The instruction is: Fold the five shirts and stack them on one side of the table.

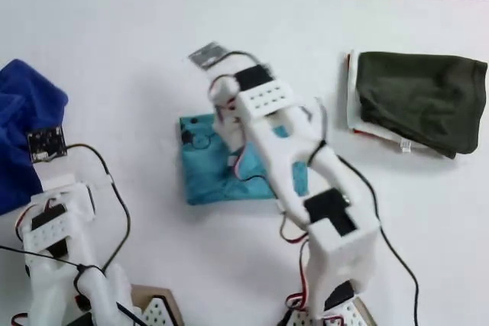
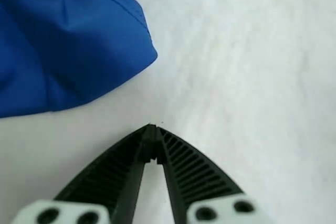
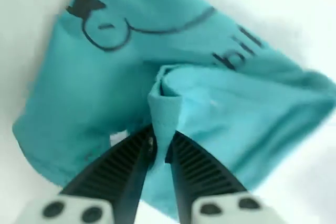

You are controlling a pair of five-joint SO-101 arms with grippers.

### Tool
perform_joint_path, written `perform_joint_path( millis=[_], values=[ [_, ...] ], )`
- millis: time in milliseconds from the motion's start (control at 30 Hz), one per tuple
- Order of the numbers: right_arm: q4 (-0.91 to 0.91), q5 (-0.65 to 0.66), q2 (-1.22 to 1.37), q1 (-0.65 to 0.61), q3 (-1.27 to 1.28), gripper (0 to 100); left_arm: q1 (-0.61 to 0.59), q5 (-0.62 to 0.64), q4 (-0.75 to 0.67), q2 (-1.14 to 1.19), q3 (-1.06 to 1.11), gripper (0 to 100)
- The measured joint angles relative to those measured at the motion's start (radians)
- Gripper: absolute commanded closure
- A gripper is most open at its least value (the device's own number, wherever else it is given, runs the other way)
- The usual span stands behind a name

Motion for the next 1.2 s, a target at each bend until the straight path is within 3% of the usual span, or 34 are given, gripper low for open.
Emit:
perform_joint_path(
  millis=[300,533,800,1000,1200],
  values=[
    [0.014,0.0,-0.193,0.199,0.305,97.8,0.0,0.0,0.0,0.0,0.0,97],
    [-0.121,0.0,-0.411,0.224,0.654,97.6,0.0,0.0,0.0,0.0,0.0,97],
    [-0.219,0.0,-0.608,0.224,0.787,79.3,0.0,0.0,0.0,0.0,0.0,97],
    [-0.322,0.101,-0.763,0.224,0.787,83.8,0.0,0.0,0.0,0.0,0.0,97],
    [-0.502,0.11,-0.825,0.153,0.795,98.1,0.0,0.0,0.0,0.0,0.0,97]
  ],
)
